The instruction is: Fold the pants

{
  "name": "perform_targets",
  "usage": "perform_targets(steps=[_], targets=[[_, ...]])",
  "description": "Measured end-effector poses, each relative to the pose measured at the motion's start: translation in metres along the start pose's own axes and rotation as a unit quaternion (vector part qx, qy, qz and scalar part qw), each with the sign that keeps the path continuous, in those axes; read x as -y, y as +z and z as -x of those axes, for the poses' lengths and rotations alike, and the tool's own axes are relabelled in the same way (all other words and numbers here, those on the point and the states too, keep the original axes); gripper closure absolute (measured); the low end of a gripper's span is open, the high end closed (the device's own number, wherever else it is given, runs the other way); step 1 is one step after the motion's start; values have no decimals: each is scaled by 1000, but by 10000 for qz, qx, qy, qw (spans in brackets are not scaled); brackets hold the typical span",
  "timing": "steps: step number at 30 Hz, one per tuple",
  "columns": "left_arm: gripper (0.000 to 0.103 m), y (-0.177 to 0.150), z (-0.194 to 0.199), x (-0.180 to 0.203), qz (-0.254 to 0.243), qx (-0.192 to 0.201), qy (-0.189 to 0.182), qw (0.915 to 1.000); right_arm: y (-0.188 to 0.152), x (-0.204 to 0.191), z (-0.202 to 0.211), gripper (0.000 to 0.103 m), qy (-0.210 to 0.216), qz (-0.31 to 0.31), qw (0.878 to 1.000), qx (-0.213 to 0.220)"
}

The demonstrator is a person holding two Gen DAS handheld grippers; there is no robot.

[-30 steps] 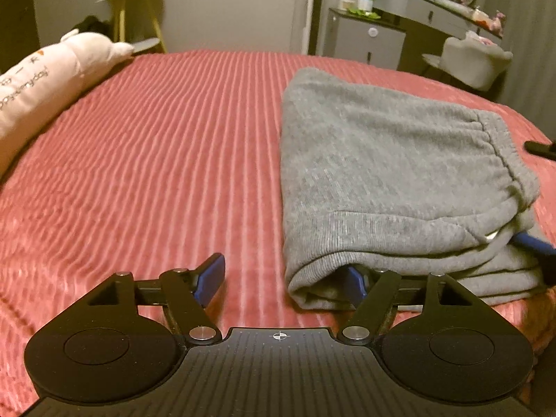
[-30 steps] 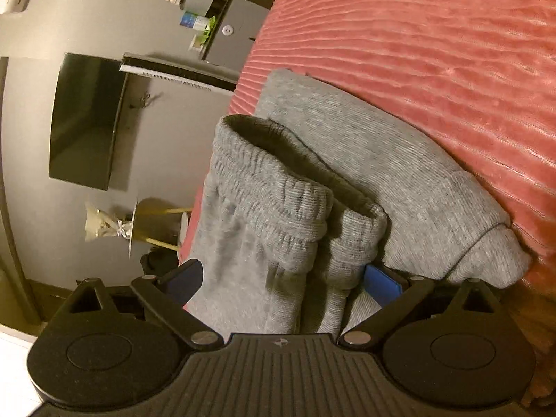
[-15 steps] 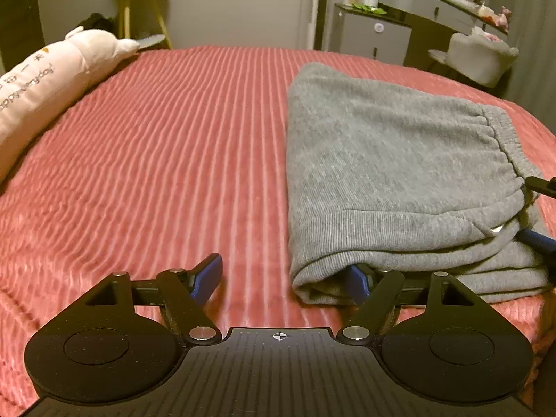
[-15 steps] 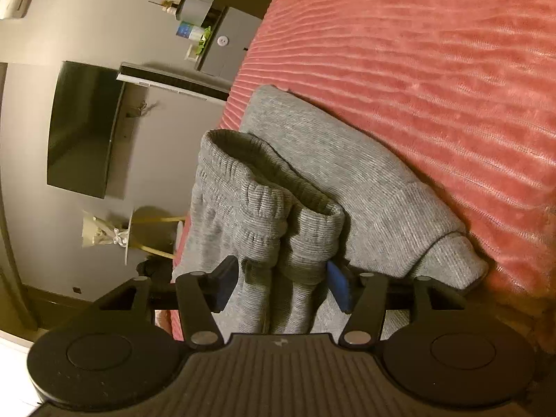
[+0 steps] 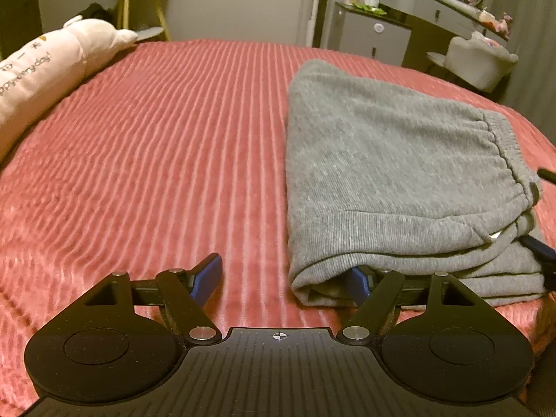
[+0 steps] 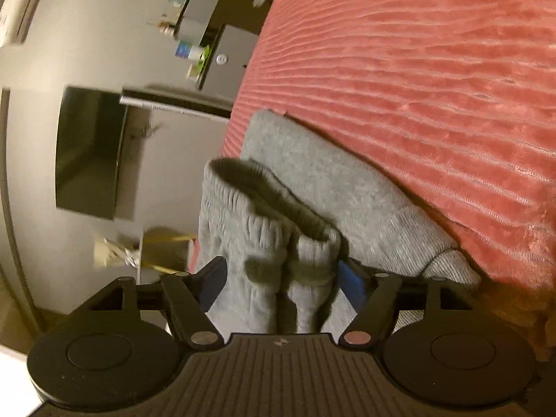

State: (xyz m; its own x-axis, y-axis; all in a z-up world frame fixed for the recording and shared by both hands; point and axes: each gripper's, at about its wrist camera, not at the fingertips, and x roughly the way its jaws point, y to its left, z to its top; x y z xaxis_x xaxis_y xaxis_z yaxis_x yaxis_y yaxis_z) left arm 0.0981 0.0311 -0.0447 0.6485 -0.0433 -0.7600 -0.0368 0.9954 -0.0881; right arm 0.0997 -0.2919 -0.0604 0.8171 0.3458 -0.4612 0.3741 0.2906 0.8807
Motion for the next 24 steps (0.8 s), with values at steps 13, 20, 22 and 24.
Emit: perform_targets(steps=[13,20,22,24], targets=[[23,-5,0,10,-206,-99,-265,9994,-16,-39,-29,50,-176,1047,9943,-35],[19,-4,-8,18,-222,-39,-284,9993,-28,-58,-50,30,-568,1361,9889,-205],[20,-5,-9,20,-258,65,-177,9995,-33,-68,-48,62,-562,1636,9848,-170],[30,-6,-5,22,-301,201,-90,9993,-36,-80,-38,64,-344,1745,9840,-60]])
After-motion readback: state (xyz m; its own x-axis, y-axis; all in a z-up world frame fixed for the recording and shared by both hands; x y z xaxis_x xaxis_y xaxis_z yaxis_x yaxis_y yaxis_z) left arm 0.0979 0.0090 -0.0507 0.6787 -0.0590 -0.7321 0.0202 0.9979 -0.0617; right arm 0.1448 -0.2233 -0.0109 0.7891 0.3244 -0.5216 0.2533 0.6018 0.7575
